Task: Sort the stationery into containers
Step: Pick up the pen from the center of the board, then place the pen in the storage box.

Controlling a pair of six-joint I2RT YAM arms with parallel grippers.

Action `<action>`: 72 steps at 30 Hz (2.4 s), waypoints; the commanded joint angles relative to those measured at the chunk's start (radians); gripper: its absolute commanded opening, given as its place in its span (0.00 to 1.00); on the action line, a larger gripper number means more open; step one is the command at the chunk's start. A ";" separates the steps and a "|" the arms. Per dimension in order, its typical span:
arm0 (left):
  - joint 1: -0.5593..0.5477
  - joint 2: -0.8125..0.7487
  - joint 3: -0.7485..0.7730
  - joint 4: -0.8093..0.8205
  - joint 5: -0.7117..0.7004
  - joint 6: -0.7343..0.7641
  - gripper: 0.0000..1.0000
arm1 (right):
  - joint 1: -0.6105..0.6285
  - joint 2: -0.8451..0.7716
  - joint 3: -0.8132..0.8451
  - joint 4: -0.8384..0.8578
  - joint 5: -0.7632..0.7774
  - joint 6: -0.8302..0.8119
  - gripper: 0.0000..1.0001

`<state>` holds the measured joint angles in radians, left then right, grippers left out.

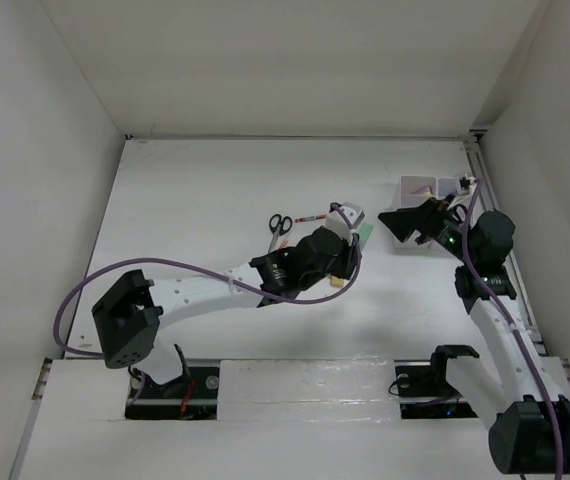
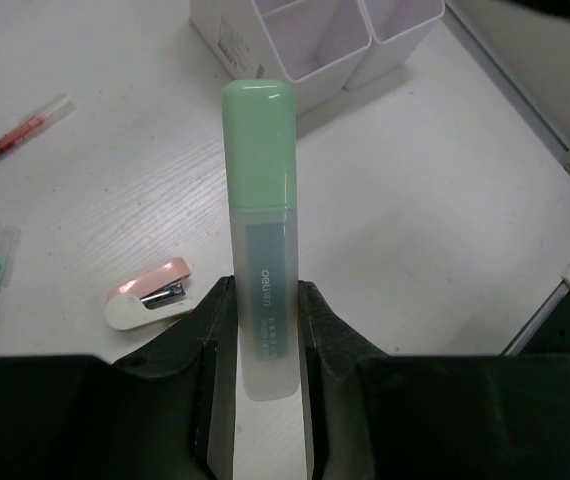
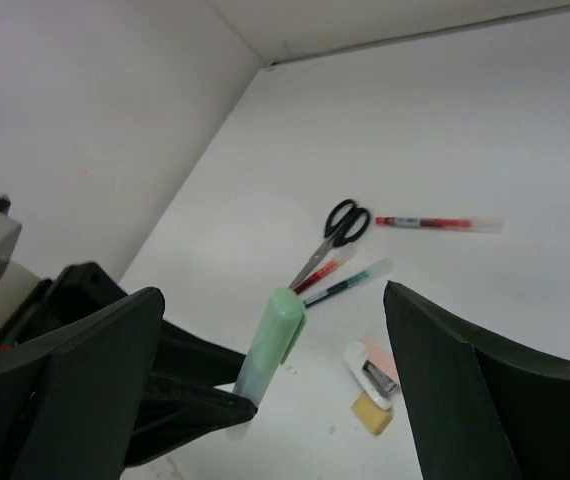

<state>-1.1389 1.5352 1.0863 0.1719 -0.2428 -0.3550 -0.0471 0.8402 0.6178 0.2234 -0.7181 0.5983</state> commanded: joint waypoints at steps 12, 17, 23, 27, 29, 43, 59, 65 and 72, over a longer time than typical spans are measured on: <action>-0.005 -0.109 0.012 0.109 0.014 0.053 0.00 | 0.297 0.086 -0.020 0.185 0.124 0.060 0.86; -0.005 -0.118 0.003 0.118 0.014 0.053 0.00 | 0.337 0.128 -0.010 0.194 0.155 0.060 0.52; -0.005 -0.118 -0.006 0.118 -0.032 0.053 0.00 | 0.366 0.148 0.008 0.182 0.187 0.057 0.01; -0.005 -0.096 0.003 0.072 -0.050 0.041 0.71 | 0.354 0.168 0.043 0.171 0.245 0.018 0.00; -0.005 -0.080 0.026 0.025 -0.050 0.030 0.92 | 0.322 0.200 0.077 0.171 0.310 -0.014 0.00; -0.005 -0.190 -0.141 -0.123 -0.124 -0.133 1.00 | 0.072 0.609 0.339 0.355 0.204 -0.284 0.00; -0.005 -0.294 -0.281 -0.124 -0.102 -0.160 1.00 | -0.177 0.847 0.436 0.553 -0.017 -0.153 0.00; -0.005 -0.285 -0.281 -0.124 -0.072 -0.142 1.00 | -0.200 0.915 0.436 0.617 -0.006 -0.153 0.00; -0.005 -0.285 -0.301 -0.083 -0.038 -0.124 1.00 | -0.211 0.924 0.427 0.630 0.028 -0.163 0.02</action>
<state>-1.1389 1.2671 0.8066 0.0410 -0.3050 -0.4946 -0.2543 1.7741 1.0145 0.7525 -0.6960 0.4450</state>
